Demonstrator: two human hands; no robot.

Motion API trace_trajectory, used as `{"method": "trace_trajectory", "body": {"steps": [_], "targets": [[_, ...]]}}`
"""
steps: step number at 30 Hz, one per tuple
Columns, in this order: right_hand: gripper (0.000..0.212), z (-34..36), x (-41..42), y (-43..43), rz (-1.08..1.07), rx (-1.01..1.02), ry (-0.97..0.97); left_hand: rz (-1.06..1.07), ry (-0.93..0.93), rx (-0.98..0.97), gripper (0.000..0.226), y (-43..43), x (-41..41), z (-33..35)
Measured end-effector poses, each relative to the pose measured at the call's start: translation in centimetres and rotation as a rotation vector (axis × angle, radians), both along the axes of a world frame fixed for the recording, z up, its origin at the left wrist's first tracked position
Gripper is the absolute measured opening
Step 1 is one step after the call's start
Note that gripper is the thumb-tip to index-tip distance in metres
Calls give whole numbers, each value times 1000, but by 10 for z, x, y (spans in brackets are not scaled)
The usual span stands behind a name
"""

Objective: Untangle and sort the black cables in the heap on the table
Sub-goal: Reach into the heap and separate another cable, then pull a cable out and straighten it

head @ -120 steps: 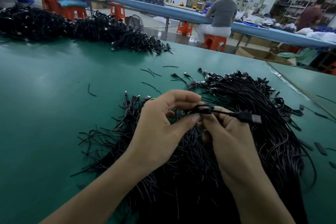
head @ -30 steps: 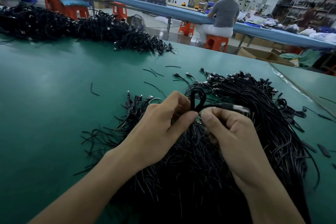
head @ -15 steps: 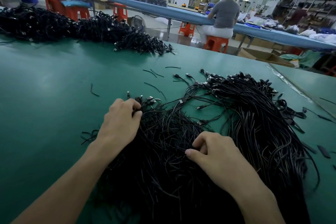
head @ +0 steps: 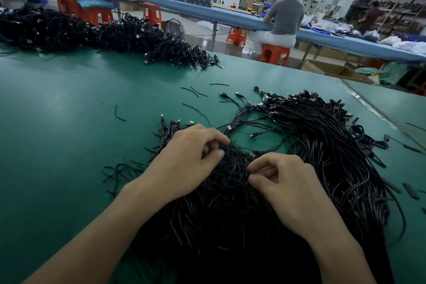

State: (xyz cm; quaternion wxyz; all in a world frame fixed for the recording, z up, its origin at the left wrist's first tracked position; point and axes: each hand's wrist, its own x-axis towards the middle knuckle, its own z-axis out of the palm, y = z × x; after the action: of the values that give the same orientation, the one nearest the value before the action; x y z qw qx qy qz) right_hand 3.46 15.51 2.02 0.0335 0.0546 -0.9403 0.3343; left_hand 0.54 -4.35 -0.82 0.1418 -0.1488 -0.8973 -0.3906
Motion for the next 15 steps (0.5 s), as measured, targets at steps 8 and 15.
{"method": "trace_trajectory", "body": {"steps": [8,15], "targets": [[17,-5,-7,15,-122,172,-57,-162,-175,-342,36,14,10,-8],[24,-23,-14,40,-331,463,-373,-121,-166,-297,27,16,14,-4]]}}
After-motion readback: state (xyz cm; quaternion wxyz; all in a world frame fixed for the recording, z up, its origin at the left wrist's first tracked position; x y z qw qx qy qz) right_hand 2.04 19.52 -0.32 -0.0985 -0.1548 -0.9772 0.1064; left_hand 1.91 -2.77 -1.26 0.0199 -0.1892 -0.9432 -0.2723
